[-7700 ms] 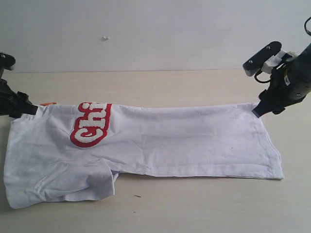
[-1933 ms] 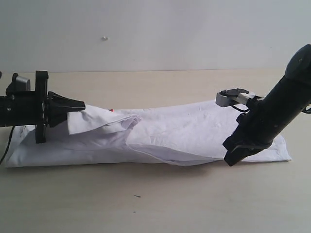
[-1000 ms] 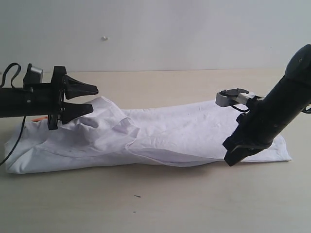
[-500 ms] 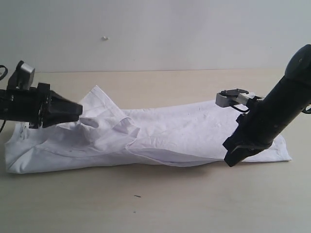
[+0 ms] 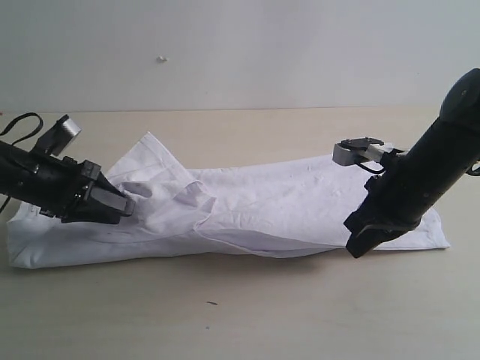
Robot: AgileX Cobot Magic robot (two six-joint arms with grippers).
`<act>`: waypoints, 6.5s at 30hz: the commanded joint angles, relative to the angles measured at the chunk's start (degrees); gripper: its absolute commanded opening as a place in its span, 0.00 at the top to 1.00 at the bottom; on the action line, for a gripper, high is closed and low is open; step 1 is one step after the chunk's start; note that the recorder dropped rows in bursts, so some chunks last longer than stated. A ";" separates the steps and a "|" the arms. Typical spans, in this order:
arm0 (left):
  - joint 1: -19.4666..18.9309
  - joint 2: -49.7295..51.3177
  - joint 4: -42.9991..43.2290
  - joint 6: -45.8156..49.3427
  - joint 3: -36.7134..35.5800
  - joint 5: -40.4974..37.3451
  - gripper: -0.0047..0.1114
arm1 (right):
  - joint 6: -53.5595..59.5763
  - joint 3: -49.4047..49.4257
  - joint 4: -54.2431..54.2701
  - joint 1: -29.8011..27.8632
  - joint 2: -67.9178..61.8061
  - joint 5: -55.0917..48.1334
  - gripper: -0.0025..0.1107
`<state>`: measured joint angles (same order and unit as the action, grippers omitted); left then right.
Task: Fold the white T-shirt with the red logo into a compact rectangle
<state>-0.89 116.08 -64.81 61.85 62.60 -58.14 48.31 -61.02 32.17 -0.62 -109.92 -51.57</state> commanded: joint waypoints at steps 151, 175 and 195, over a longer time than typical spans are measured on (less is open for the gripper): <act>-19.17 2.63 2.46 -3.43 4.04 18.49 0.32 | -5.99 0.11 -2.78 -0.09 0.51 -4.09 0.98; -18.97 8.69 2.54 -0.70 4.04 7.16 0.32 | -5.99 0.11 -2.52 -0.09 0.51 -3.27 0.98; -11.03 9.52 7.50 -2.41 4.04 -3.87 0.96 | -6.09 0.11 -1.65 -0.09 0.51 -3.48 0.98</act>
<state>-10.96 125.96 -58.49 60.78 66.97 -59.68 41.76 -61.04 30.06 -0.84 -109.94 -54.76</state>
